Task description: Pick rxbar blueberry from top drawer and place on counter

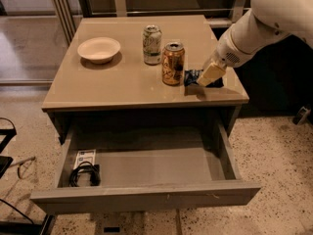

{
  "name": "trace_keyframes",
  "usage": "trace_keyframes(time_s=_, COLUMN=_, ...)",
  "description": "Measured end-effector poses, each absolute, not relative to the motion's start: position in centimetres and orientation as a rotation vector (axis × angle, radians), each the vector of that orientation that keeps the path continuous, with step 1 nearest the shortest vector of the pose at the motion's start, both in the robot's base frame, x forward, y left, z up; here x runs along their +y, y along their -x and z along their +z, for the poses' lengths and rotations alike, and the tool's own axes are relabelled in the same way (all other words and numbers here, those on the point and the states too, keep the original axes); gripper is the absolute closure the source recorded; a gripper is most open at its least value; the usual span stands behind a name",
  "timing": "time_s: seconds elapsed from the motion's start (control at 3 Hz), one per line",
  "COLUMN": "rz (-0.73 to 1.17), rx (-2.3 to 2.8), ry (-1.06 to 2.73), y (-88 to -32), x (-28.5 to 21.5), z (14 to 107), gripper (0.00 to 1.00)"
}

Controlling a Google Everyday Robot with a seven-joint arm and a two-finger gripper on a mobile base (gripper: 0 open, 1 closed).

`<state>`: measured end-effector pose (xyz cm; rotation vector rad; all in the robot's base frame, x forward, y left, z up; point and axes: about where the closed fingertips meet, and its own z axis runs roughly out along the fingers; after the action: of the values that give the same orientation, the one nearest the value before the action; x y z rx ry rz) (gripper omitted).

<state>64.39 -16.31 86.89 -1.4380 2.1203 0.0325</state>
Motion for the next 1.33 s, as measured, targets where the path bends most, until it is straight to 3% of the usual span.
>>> trace_keyframes(time_s=1.33, rz=0.161, rx=2.158, ry=1.324, y=-66.9, x=-17.9, z=83.9, gripper=1.00)
